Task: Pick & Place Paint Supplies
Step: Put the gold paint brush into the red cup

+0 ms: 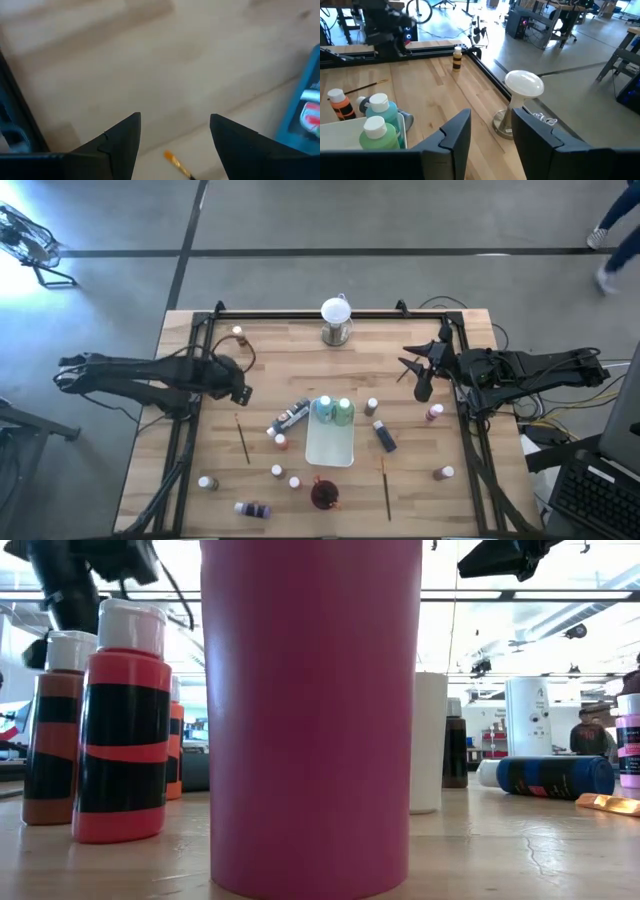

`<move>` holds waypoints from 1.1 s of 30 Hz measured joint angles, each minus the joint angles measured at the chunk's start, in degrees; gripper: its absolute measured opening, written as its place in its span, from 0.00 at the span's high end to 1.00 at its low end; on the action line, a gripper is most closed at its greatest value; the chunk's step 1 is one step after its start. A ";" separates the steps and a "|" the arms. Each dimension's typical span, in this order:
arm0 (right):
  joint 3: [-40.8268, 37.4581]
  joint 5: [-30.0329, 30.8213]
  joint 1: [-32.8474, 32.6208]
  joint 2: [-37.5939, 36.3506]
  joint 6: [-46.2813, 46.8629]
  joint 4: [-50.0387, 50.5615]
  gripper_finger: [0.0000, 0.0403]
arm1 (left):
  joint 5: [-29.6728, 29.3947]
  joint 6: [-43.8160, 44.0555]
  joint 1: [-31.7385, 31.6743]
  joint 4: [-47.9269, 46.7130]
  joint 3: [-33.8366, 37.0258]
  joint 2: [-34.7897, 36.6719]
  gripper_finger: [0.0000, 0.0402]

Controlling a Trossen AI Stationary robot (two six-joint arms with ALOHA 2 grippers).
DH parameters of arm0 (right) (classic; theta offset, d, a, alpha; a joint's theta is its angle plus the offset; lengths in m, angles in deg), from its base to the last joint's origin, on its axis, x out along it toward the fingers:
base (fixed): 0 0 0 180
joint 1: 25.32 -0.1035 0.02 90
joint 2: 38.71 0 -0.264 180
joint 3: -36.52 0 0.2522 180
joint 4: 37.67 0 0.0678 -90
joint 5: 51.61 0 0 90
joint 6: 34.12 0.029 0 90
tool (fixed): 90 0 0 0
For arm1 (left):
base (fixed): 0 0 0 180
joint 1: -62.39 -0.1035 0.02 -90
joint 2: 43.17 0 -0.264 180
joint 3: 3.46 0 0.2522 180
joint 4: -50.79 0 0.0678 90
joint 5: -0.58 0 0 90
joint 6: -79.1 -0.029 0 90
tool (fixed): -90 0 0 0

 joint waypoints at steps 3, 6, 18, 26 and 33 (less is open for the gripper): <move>0.00 0.00 0.00 0.00 0.03 0.00 0.63 | 2.10 4.91 1.12 -0.07 1.87 0.07 0.40; 0.00 0.00 0.00 0.00 0.20 0.00 0.60 | 2.23 9.12 2.48 0.01 2.58 0.02 0.40; 0.00 0.00 0.00 0.00 -0.44 0.00 0.55 | 0.96 22.61 5.96 1.90 6.25 -0.02 0.40; 0.00 0.01 0.00 0.01 -1.81 1.60 0.60 | 2.67 27.25 8.77 9.03 9.67 -2.87 0.40; 0.00 0.02 0.00 0.02 -1.96 2.38 0.65 | 5.14 30.36 9.45 7.41 10.18 -6.15 0.40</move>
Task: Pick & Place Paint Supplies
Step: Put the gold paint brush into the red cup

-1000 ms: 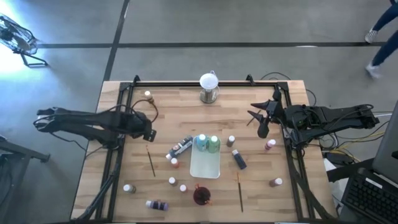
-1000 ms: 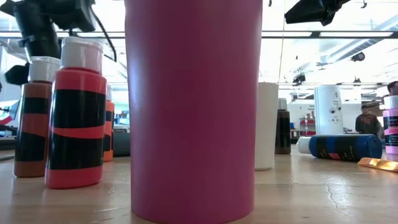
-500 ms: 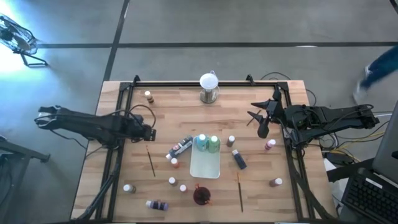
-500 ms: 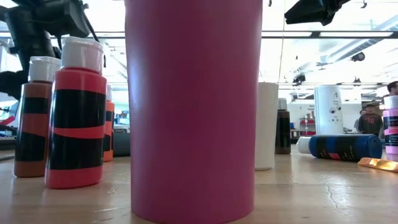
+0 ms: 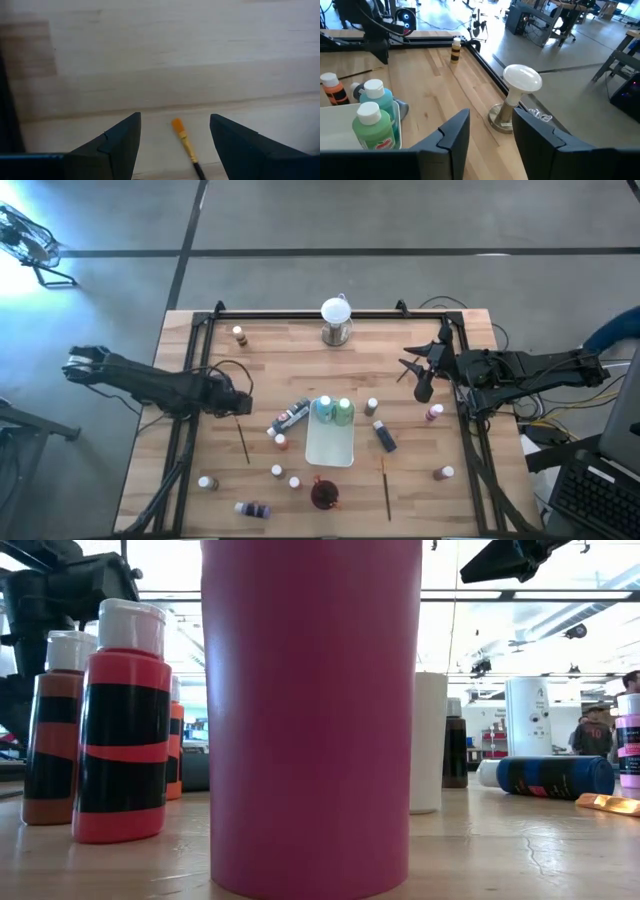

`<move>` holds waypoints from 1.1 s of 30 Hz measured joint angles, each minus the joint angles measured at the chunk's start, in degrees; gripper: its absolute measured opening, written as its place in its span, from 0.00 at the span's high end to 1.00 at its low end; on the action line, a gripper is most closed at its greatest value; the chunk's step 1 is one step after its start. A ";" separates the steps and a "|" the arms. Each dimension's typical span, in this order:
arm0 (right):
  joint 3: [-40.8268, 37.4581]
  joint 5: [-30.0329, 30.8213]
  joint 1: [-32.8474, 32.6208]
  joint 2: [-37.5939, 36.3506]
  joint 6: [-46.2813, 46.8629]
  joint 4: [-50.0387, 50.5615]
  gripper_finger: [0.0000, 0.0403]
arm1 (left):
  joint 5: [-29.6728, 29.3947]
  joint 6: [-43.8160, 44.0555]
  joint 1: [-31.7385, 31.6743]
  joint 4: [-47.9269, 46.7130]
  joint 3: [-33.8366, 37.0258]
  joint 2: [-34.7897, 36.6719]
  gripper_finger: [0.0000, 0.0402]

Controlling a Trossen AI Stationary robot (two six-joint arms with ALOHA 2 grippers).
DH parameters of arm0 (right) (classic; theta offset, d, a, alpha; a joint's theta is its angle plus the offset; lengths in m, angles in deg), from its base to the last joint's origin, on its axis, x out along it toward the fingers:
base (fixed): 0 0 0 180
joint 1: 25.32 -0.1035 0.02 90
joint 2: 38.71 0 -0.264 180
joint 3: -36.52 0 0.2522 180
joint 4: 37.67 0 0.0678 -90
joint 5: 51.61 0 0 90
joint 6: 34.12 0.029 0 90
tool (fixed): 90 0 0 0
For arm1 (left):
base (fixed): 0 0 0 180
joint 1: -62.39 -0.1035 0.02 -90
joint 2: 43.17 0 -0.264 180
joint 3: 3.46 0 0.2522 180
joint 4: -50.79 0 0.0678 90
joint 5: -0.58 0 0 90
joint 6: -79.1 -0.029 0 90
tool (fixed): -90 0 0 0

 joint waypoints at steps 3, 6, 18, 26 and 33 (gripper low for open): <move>0.00 0.00 -0.01 0.00 -0.09 0.02 0.67 | 0.11 1.45 0.36 -0.04 0.00 -1.43 0.40; 0.00 0.00 0.00 0.00 -0.25 0.02 0.68 | 0.18 2.34 0.60 -0.02 0.00 -2.99 0.40; 0.00 0.00 0.00 0.00 -0.24 0.21 0.65 | 1.38 2.50 0.60 5.42 -0.16 -9.84 0.40; 0.00 0.00 0.00 0.00 -0.27 0.20 0.59 | 2.12 1.80 0.64 6.65 -0.25 -14.37 0.40; 0.00 0.00 0.00 0.00 -1.32 0.17 0.57 | 2.71 2.89 1.95 6.07 -1.28 -15.80 0.47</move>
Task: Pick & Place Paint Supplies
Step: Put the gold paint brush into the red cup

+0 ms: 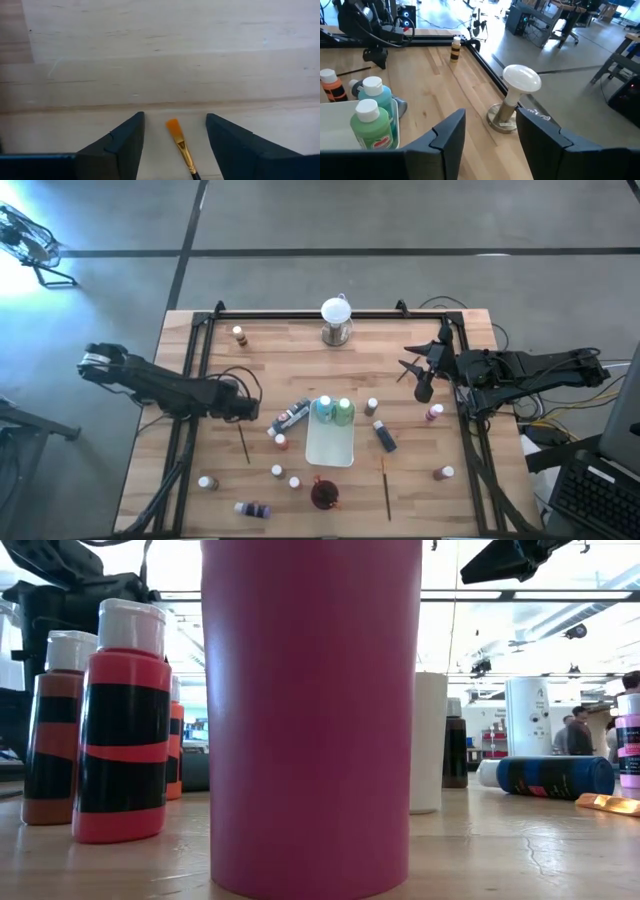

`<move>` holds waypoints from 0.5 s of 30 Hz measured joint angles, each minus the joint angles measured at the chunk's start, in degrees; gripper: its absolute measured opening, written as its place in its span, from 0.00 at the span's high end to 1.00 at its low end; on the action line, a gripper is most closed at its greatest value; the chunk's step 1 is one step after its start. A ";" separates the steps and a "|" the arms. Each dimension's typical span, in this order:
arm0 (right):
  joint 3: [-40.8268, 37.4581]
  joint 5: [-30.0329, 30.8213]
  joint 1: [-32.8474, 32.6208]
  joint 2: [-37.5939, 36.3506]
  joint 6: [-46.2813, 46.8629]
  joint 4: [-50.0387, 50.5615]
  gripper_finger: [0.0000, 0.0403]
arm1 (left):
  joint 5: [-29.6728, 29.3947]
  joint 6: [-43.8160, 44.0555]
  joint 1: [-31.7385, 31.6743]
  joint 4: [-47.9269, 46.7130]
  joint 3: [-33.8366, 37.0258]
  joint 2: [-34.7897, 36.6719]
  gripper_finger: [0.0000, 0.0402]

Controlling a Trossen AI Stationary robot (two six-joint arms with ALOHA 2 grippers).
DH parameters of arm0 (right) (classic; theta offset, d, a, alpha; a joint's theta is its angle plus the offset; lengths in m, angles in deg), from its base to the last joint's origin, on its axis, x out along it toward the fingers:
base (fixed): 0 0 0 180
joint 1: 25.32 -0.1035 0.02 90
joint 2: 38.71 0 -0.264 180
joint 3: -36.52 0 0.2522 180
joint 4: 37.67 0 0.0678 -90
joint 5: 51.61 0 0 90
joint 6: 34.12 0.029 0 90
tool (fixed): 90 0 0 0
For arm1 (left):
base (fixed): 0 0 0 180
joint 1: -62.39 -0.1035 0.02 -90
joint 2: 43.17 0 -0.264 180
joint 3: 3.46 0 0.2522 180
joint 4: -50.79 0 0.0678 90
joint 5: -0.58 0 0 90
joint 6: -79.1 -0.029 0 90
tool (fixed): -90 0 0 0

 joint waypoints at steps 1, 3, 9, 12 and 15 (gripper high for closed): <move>0.00 0.00 0.00 0.00 0.02 0.00 0.57 | 0.06 0.00 0.19 0.01 -0.20 0.00 0.48; 0.00 0.00 0.00 0.00 0.02 0.00 0.58 | 0.09 0.17 0.51 -0.05 -0.79 0.00 0.51; 0.00 0.00 0.00 0.00 0.02 0.03 0.63 | 0.64 0.16 1.16 0.07 -1.26 -0.04 0.57; 0.00 0.00 -0.01 0.00 0.01 0.04 0.66 | 0.92 0.14 1.16 0.07 -1.26 -0.03 0.59; 0.00 0.00 -0.01 0.00 0.00 0.09 0.69 | 1.25 -0.27 1.19 0.12 -1.31 -0.03 0.62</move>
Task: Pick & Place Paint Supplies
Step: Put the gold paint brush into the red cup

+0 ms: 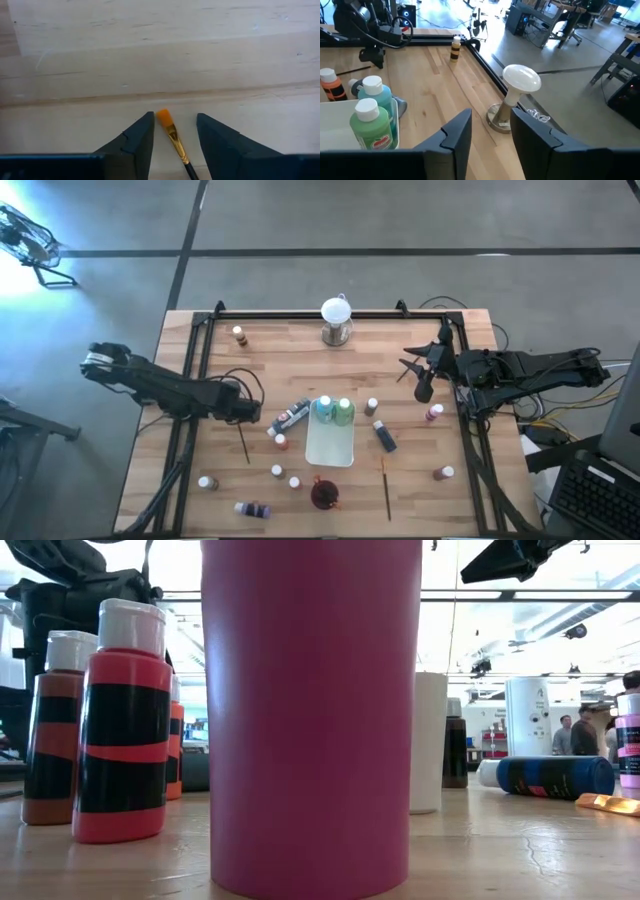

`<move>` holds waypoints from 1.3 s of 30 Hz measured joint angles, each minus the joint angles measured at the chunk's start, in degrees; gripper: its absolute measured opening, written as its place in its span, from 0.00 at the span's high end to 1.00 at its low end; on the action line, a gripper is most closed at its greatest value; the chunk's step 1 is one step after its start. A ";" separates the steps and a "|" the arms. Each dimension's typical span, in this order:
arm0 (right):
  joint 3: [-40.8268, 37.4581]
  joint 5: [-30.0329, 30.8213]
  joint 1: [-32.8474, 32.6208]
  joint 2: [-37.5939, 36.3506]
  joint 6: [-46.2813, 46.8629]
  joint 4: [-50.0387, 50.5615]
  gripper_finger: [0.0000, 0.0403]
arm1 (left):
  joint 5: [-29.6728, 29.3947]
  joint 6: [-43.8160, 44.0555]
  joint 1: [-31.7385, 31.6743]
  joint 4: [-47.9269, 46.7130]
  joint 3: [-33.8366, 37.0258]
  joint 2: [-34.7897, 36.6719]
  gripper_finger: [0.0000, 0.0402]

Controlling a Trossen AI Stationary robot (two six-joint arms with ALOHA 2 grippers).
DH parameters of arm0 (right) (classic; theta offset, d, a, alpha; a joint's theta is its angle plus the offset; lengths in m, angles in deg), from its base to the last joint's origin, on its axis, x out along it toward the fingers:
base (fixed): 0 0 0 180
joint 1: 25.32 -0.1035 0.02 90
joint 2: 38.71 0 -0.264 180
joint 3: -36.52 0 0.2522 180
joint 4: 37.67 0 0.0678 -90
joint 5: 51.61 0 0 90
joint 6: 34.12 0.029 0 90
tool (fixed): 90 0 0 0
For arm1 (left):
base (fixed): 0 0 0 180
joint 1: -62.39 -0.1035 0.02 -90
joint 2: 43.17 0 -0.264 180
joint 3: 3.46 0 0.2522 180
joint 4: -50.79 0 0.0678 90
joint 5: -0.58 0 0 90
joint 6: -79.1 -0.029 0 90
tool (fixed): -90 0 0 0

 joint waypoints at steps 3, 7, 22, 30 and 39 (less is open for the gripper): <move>0.00 0.00 0.01 0.00 -0.35 0.00 0.71 | 0.12 -0.72 0.06 0.03 -0.02 -0.02 0.67; 0.00 0.00 0.00 0.00 -0.41 0.02 0.74 | 0.14 -0.96 0.08 0.10 -0.02 -0.02 0.74; 0.00 0.00 -0.01 0.00 -0.44 0.09 0.84 | -2.07 -4.33 0.15 0.52 -0.03 -0.01 0.99; 0.00 -0.02 -0.01 0.00 -1.44 0.15 0.84 | -2.97 -7.27 0.13 0.01 -1.12 0.23 1.00; 0.00 0.00 -0.01 0.00 -1.40 0.11 0.76 | -5.69 -10.65 0.06 0.55 -3.63 0.16 1.00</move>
